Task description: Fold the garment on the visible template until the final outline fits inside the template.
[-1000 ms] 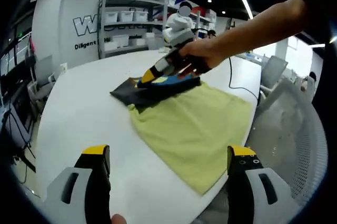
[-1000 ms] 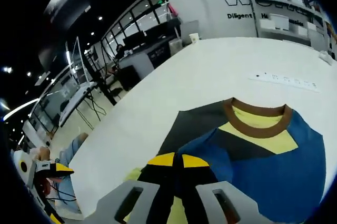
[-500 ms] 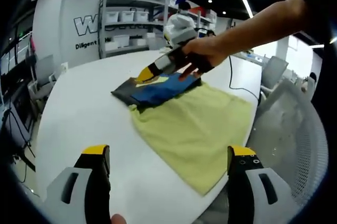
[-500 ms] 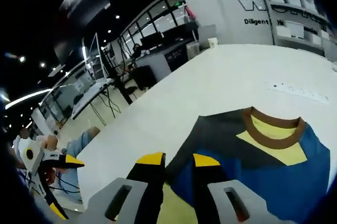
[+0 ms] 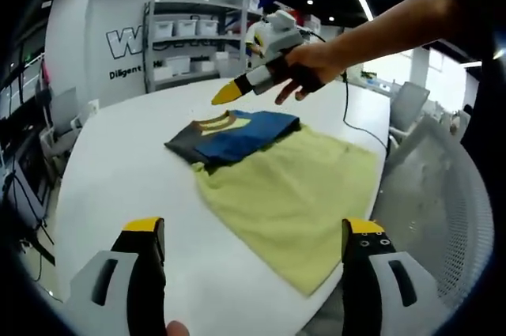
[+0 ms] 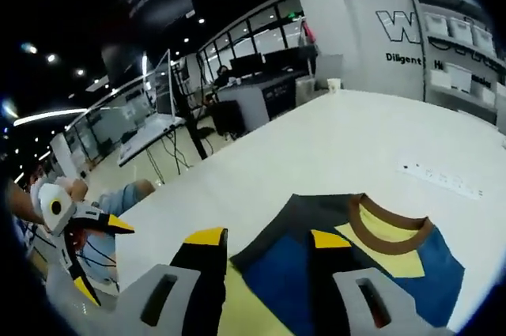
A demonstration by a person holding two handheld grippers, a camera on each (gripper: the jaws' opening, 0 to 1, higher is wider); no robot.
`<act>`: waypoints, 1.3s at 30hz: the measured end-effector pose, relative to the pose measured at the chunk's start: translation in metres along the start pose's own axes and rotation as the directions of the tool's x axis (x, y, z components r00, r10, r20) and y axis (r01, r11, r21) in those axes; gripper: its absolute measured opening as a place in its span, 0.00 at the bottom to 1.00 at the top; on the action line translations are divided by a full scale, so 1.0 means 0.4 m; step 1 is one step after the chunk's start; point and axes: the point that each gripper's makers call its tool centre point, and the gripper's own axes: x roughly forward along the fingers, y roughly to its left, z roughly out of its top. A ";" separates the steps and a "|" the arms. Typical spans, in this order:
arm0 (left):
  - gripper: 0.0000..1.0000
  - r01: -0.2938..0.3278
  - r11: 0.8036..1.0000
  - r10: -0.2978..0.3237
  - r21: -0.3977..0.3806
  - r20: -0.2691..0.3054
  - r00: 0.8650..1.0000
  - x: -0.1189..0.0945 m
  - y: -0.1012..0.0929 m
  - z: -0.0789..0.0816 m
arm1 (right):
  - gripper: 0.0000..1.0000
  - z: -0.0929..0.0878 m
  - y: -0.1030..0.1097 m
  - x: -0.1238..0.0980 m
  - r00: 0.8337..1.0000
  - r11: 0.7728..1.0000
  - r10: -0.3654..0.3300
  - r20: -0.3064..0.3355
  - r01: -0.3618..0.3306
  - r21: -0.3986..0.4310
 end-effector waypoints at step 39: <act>0.86 0.167 0.958 -0.145 0.235 -0.107 0.984 0.042 -0.067 -0.001 | 0.55 -0.127 0.029 -0.341 0.993 0.953 0.006 -0.117 -0.041 -0.300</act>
